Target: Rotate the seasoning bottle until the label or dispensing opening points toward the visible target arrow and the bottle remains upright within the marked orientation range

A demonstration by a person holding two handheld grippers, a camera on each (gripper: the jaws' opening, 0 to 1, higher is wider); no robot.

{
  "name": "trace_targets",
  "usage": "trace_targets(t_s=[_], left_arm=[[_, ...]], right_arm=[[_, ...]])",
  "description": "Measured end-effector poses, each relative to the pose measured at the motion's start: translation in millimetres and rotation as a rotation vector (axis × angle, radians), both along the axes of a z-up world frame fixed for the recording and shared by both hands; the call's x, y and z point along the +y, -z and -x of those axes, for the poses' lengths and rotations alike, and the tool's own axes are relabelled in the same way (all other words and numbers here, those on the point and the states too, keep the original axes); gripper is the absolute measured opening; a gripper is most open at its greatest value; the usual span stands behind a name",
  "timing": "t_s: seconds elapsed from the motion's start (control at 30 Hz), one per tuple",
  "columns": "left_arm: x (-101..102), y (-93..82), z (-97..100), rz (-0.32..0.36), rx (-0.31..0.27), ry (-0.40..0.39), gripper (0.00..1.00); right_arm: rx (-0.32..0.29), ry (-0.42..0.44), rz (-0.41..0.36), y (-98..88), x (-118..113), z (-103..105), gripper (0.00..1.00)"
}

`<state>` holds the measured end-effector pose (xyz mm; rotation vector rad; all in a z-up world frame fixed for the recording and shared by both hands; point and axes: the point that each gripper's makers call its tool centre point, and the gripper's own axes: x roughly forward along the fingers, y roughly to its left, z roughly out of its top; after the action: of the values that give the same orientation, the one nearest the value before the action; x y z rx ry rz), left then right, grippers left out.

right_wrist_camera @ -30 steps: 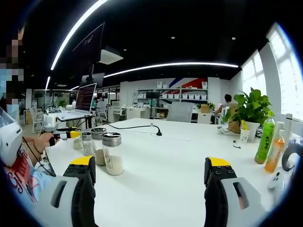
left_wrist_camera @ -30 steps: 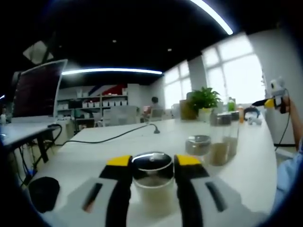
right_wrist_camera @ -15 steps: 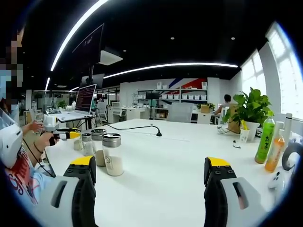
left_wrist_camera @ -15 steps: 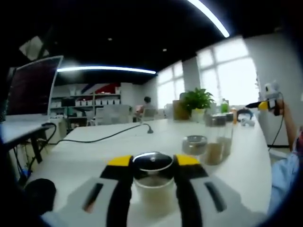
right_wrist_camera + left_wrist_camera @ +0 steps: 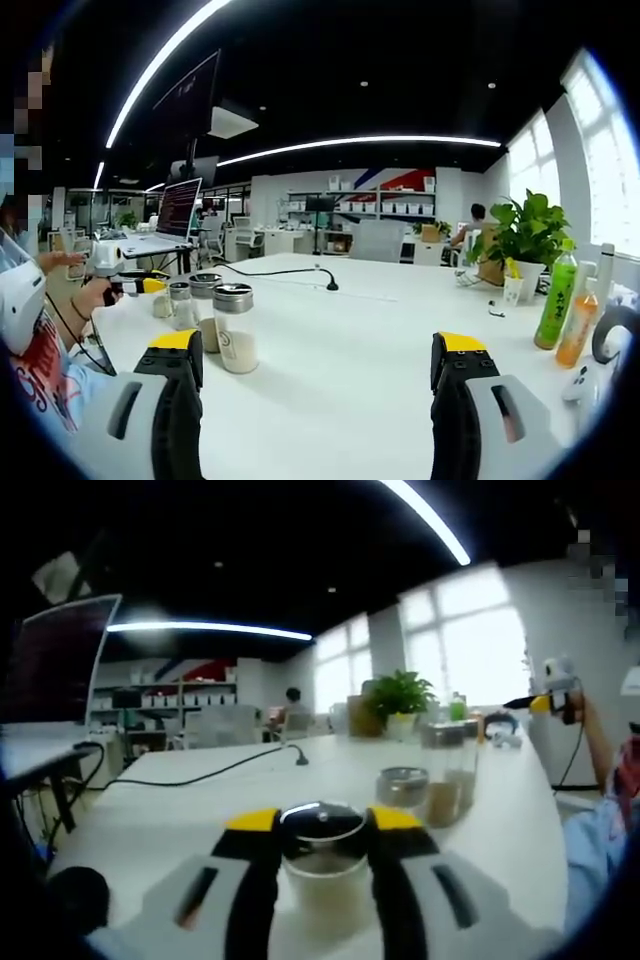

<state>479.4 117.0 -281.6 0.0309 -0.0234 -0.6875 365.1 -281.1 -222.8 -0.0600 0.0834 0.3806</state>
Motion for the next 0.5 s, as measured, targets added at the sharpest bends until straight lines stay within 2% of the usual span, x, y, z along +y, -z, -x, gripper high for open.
trace_targets(t_s=[0.5], left_arm=[[-5.6,1.1,-2.8,-0.027,0.031,0.138,0.35]], right_arm=[[0.000,-0.004,0.001,0.0,-0.4,1.2,0.98]])
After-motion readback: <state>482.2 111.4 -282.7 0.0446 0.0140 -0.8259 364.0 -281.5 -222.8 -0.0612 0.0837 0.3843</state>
